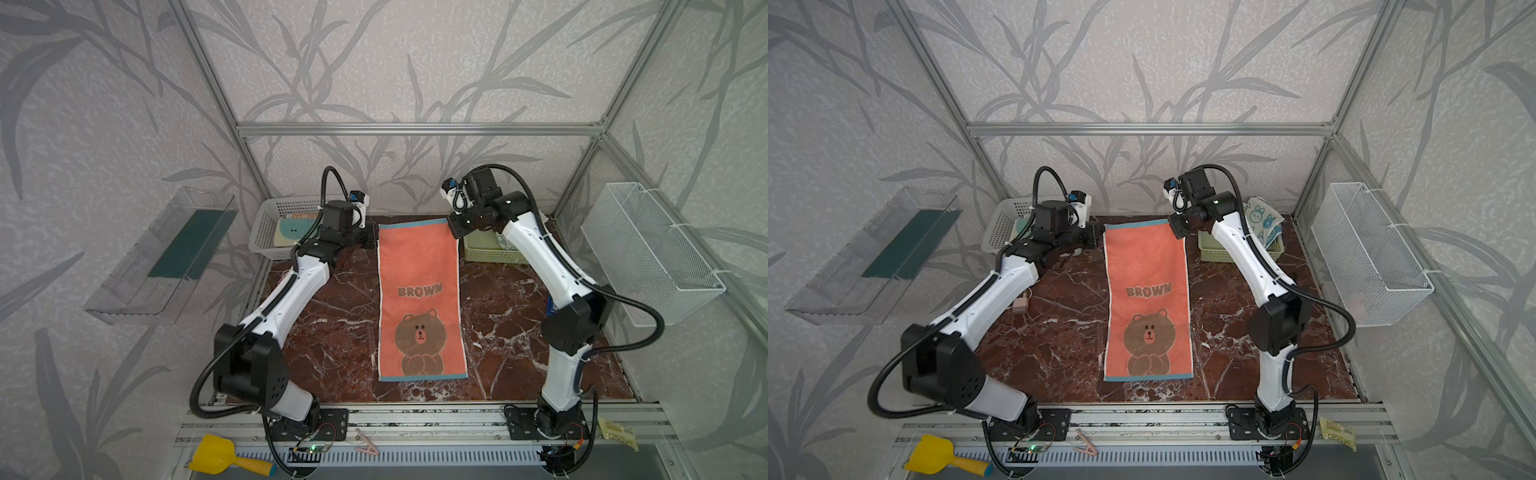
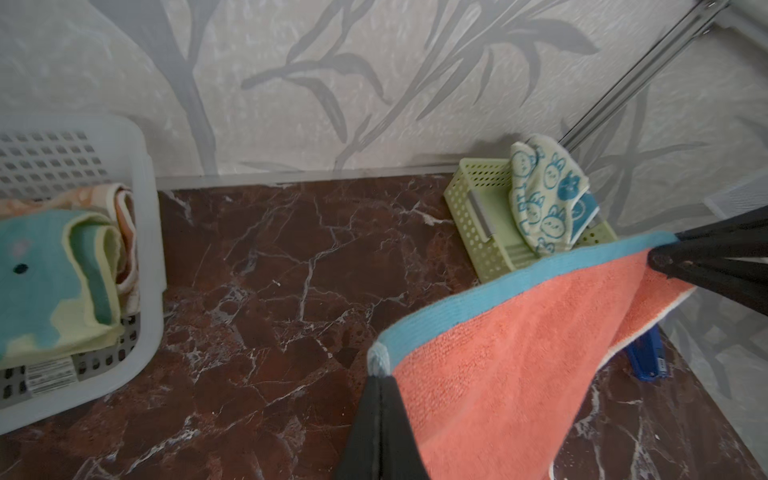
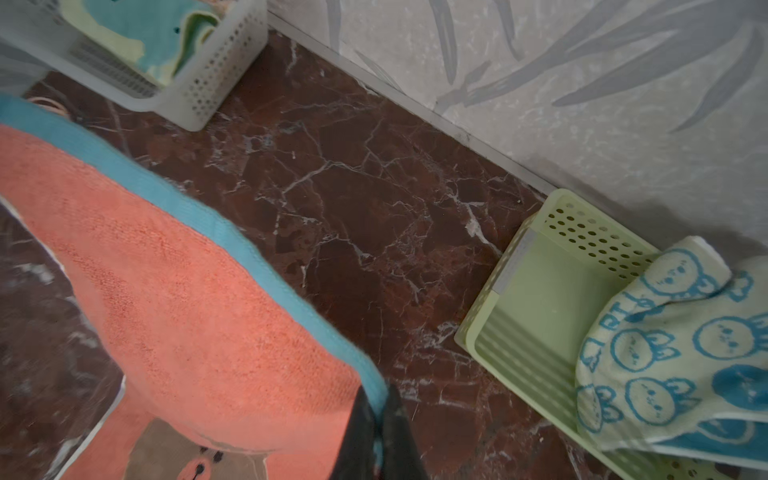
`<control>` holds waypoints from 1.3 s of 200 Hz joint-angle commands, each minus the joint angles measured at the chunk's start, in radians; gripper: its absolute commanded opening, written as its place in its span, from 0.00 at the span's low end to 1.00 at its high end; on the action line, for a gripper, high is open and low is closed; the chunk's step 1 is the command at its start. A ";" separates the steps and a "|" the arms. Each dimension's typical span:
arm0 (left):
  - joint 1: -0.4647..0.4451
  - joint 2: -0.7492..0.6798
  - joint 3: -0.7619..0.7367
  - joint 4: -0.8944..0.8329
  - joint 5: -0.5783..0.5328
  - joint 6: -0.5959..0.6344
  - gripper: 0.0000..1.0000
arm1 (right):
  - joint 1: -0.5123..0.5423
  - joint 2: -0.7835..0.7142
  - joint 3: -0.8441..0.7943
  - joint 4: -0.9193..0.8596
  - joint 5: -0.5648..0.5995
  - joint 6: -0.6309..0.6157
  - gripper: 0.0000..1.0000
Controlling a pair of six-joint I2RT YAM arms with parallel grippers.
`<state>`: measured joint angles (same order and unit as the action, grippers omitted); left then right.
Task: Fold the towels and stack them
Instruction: 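Lay the towel flat on the table with both grippers, drawing back toward the robot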
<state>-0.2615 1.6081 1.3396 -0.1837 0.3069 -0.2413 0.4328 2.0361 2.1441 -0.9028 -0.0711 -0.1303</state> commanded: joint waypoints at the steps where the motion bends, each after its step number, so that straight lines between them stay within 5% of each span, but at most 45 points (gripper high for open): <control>1: 0.023 0.109 0.036 0.229 0.046 -0.016 0.00 | -0.005 0.128 0.103 0.107 -0.022 -0.035 0.00; 39: 0.057 0.354 0.191 0.284 0.096 -0.017 0.00 | -0.009 0.468 0.552 -0.068 0.017 -0.074 0.00; 70: 0.072 0.374 0.194 0.298 0.107 -0.015 0.00 | -0.008 0.576 0.772 -0.220 0.024 -0.101 0.00; 95: 0.080 0.330 0.090 0.327 0.116 -0.032 0.00 | -0.008 0.454 0.521 -0.168 0.029 -0.092 0.00; 147: 0.084 0.189 -0.150 0.384 0.143 -0.088 0.00 | -0.008 0.023 -0.239 0.281 -0.054 -0.017 0.00; 214: 0.082 -0.009 -0.299 0.315 0.169 -0.096 0.00 | -0.008 -0.180 -0.503 0.294 -0.083 -0.013 0.00; 260: 0.079 -0.102 -0.566 0.401 0.172 -0.171 0.00 | -0.001 -0.259 -0.720 0.327 -0.148 0.051 0.00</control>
<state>-0.1825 1.5436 0.8963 0.1902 0.4740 -0.3550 0.4263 1.8263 1.5272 -0.5930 -0.1829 -0.1268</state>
